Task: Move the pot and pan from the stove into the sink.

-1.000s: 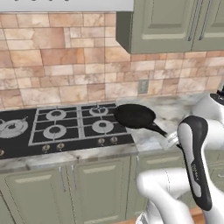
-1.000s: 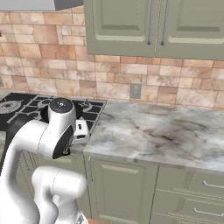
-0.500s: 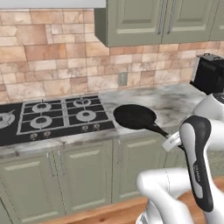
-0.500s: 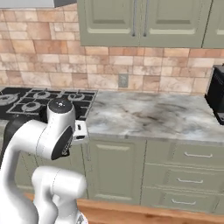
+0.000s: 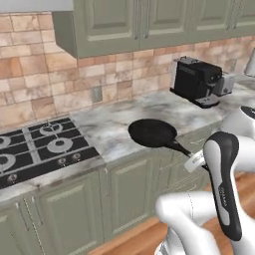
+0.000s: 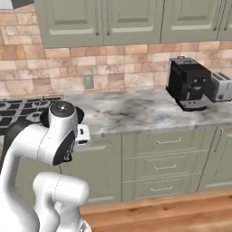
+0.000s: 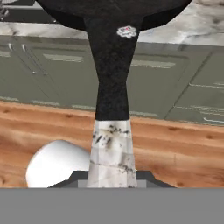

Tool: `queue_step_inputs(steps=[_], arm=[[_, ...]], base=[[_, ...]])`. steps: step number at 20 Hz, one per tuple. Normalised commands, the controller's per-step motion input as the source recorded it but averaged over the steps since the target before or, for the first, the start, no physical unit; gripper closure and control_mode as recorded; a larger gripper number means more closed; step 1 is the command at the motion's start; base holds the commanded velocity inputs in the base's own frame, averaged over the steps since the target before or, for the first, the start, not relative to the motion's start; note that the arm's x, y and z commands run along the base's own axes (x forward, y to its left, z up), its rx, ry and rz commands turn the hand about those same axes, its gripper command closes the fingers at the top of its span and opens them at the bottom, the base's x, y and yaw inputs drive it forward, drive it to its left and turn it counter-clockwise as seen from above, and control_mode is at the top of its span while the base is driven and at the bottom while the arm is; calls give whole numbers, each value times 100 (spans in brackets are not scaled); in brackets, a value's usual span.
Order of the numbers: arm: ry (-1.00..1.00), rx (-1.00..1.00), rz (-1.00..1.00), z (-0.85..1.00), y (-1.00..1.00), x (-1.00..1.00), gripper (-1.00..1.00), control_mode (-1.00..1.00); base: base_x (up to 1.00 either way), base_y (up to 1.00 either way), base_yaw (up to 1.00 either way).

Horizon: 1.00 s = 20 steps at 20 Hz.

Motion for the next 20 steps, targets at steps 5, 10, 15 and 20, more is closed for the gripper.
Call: queue_step_inputs(steps=[5,10,15,20], arm=[[0,0,0,0,0,0,100,100],[0,0,0,0,0,0,100,100],[0,0,0,0,0,0,100,100],[0,0,0,0,0,0,100,100]], base=[[3,-19,-47],[2,-21,-47],[4,-30,-45],[5,-38,-43]])
